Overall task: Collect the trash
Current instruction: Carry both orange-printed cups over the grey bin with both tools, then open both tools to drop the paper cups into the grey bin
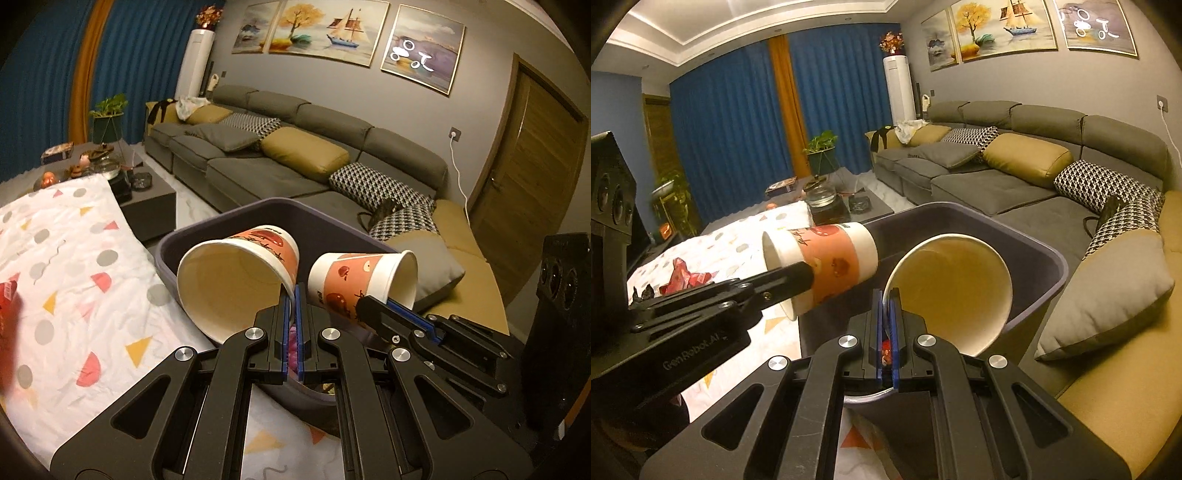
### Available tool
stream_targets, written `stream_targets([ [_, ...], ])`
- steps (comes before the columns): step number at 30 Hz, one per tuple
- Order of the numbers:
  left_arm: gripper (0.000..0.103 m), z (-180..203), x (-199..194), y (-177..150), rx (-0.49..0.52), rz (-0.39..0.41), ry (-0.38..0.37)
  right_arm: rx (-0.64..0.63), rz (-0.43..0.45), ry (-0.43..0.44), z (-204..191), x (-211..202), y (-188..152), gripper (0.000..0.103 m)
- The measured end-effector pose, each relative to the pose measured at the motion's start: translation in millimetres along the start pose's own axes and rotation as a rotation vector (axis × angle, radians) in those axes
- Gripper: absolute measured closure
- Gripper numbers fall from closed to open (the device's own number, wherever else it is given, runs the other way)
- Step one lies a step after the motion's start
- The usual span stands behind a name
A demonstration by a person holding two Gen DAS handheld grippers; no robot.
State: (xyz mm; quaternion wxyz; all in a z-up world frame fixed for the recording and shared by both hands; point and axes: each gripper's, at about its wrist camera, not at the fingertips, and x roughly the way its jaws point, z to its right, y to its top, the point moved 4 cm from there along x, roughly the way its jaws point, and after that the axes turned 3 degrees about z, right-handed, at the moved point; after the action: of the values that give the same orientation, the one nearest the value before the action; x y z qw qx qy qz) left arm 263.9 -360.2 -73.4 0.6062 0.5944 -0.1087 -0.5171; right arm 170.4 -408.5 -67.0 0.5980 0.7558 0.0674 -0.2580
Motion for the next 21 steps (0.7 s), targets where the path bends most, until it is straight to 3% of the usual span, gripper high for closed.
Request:
stream_targets([
  [14, 0.096, -3.4, 13.3, -2.0, -0.032, -0.038, -0.038, 0.016, 0.0, 0.009, 7.6, 4.8, 0.6, 0.097],
  [21, 0.06, -13.8, 7.8, -0.4, -0.07, -0.01, -0.006, 0.033, 0.011, -0.005, 12.3, 2.4, 2.1, 0.084],
])
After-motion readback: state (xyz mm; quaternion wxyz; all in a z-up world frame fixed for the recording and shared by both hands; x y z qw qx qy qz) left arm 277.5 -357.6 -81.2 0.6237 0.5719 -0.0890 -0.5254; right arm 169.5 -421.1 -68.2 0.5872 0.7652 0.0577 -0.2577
